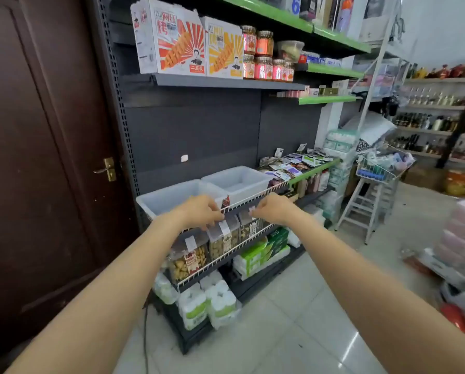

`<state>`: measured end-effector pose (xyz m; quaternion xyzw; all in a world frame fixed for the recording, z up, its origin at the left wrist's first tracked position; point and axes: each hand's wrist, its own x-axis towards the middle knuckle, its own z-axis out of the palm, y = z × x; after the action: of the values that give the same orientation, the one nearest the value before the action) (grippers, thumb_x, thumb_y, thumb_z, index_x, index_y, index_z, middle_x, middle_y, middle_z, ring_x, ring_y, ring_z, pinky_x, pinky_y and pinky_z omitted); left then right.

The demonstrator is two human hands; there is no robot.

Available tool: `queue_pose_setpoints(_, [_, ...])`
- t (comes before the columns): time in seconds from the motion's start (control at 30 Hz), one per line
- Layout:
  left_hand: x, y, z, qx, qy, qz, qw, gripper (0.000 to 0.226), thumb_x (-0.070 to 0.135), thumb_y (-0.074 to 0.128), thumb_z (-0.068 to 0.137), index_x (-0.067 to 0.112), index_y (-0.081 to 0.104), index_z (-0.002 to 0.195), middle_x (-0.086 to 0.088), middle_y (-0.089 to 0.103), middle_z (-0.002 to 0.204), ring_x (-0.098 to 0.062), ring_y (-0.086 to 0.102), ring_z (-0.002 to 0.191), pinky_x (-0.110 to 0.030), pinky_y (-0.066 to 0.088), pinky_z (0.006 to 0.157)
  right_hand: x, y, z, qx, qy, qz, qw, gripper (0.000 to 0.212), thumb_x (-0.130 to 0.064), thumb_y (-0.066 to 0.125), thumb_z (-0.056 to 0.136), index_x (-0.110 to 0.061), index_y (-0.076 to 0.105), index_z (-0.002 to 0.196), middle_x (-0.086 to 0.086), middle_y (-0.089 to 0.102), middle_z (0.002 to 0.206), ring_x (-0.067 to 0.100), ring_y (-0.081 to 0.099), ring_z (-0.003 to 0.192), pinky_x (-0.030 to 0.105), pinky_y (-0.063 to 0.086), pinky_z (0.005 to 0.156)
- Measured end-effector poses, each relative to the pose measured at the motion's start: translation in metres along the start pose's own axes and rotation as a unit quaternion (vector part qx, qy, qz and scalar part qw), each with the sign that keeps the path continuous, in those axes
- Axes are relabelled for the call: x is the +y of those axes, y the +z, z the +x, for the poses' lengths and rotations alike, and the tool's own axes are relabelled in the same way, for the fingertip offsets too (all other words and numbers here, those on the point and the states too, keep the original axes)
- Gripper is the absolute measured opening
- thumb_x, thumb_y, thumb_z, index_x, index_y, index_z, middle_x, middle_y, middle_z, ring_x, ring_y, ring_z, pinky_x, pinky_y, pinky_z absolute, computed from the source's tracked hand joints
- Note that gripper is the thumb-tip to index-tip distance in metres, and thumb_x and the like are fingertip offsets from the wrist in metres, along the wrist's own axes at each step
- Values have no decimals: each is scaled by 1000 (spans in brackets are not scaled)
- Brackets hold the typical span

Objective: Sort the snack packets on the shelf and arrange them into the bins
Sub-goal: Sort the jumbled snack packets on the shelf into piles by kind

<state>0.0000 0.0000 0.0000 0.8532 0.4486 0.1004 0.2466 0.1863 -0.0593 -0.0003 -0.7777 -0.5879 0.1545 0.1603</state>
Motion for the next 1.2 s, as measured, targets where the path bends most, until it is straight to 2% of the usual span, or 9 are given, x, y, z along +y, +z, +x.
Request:
queue_pose_setpoints(0.13, [-11,24,12,-10,18,2,1000,19,27,55,94,13,63,103,-6,68,99,-18,61,80,-31,49,83,20,24,0,-22,26,32,999,39,-36,55,92,2,66,96,16,63,90,27,58,83,33,44,71])
queue_pose_setpoints(0.2, [-11,37,18,-17,34,-1,999,22,28,55,94,13,63,109,-5,66,102,-18,62,84,-31,49,86,34,37,2,-16,36,39,998,38,-33,56,92,0,62,75,13,57,69,26,55,66,31,42,62])
queue_pose_setpoints(0.23, [-10,42,23,-18,40,-1,999,26,29,55,94,13,62,112,-4,65,105,-18,63,88,-32,49,87,41,41,5,-14,45,44,998,41,-31,56,92,-4,51,61,9,47,57,23,47,55,29,36,54])
queue_pose_setpoints(0.3, [-7,54,34,-15,55,-2,998,29,31,55,94,14,61,116,-2,64,111,-19,64,92,-31,48,86,53,44,9,-13,60,41,997,44,-30,56,92,-11,38,56,2,35,53,17,34,49,27,26,50])
queue_pose_setpoints(0.43, [2,79,72,1,74,12,997,28,34,55,92,18,63,114,-2,63,117,-16,59,94,-29,46,84,81,45,26,18,83,56,995,37,-30,56,91,-3,55,64,11,53,60,22,48,57,31,38,57])
queue_pose_setpoints(0.5, [10,92,97,-5,75,38,996,32,39,56,90,19,63,115,-2,64,118,-18,59,98,-33,48,88,101,44,42,35,90,55,994,34,-29,56,90,3,67,94,19,68,90,30,64,78,38,52,72])
queue_pose_setpoints(0.57, [22,105,125,-14,78,65,995,34,42,57,89,21,63,115,-3,64,117,-21,59,103,-38,50,90,124,40,60,54,102,56,992,36,-28,56,89,2,65,106,20,67,105,32,64,95,43,54,84])
queue_pose_setpoints(0.93, [114,143,320,1,83,48,995,27,33,52,93,19,62,115,-1,64,116,-19,61,99,-36,51,87,264,-42,201,98,84,45,991,35,-21,53,92,6,61,112,25,63,110,36,62,99,50,51,88])
queue_pose_setpoints(1.2, [181,169,453,11,109,17,994,26,32,52,93,20,62,113,-1,64,115,-16,58,97,-34,49,86,357,-103,286,136,102,56,984,30,-23,53,93,-1,63,110,17,66,105,31,61,97,45,52,85])
